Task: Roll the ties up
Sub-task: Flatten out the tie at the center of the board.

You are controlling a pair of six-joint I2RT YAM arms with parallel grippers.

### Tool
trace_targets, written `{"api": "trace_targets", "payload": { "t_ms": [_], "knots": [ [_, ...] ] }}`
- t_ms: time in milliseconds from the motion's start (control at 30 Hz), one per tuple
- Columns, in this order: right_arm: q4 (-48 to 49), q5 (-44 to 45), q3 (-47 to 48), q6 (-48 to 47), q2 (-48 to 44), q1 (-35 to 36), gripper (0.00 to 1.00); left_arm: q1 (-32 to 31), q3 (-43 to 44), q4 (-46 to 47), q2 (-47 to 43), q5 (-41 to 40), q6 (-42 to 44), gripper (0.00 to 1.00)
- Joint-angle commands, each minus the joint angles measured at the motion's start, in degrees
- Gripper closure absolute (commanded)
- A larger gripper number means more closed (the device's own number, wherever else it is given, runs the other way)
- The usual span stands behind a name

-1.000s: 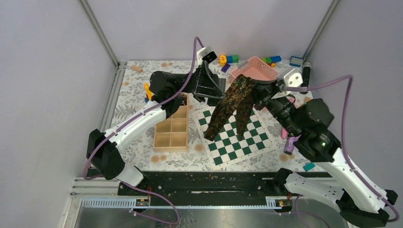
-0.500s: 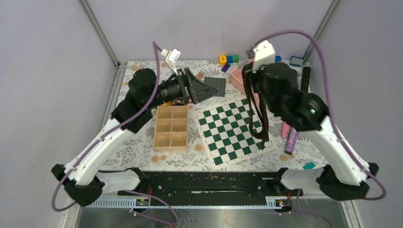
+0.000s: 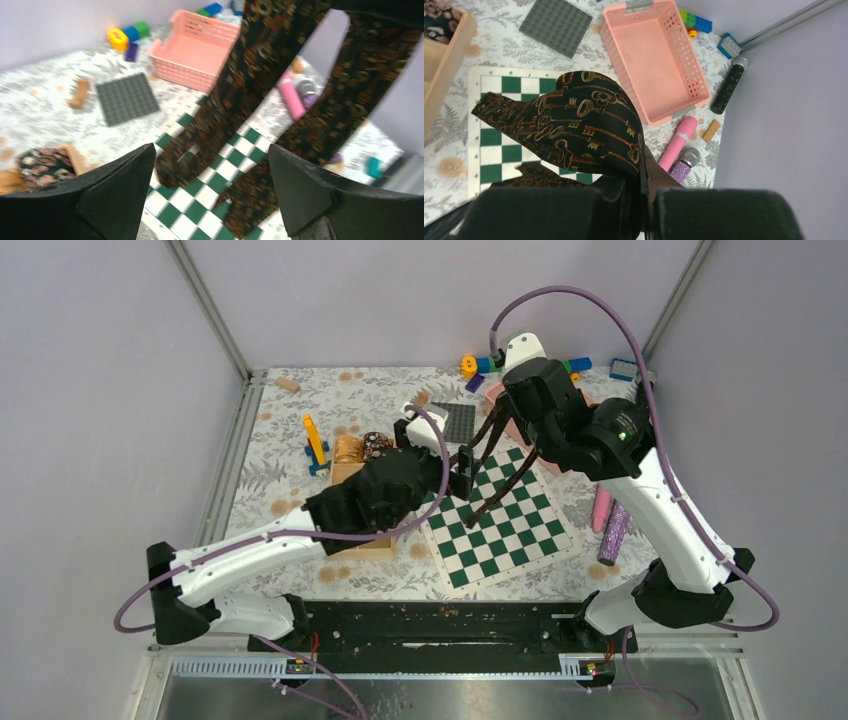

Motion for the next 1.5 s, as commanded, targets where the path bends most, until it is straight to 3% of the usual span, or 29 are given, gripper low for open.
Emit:
{"api": "trace_targets", "payload": {
  "t_ms": [0,167,400,633,1067,1467],
  "knots": [
    [-4.52,-4.71,3.41,3.49,0.03,0.36,1.0,-2.06,-0.95,15.72,1.48,-14.72,15.66,0.13],
    [-5.34,-7.73,3.65,4.5,0.31,0.38,1.0,-3.4,-2.75,23.31,0.76,-10.53,20.44,0.12],
    [-5.68,-8.08,3.42,5.11,0.53,0.38,1.0,-5.74,-6.54,27.68,-1.5,-2.65,16.41,0.12],
    [-6.32,-8.65,3.77,5.23,0.98,0.38,1.0,-9.71,-5.45,30.16,1.85,-5.78,18.73,0.1],
    [-6.89,-11.06,3.13,7.02,0.27,0.44,1.0,-10.42,-2.09,38.11,9.4,-15.76,28.47,0.1],
    [-7.05,-12.13,0.87,8.64,-1.64,0.39,1.0,-10.41,0.72,45.42,16.59,-25.42,38.5,0.3]
  ]
}}
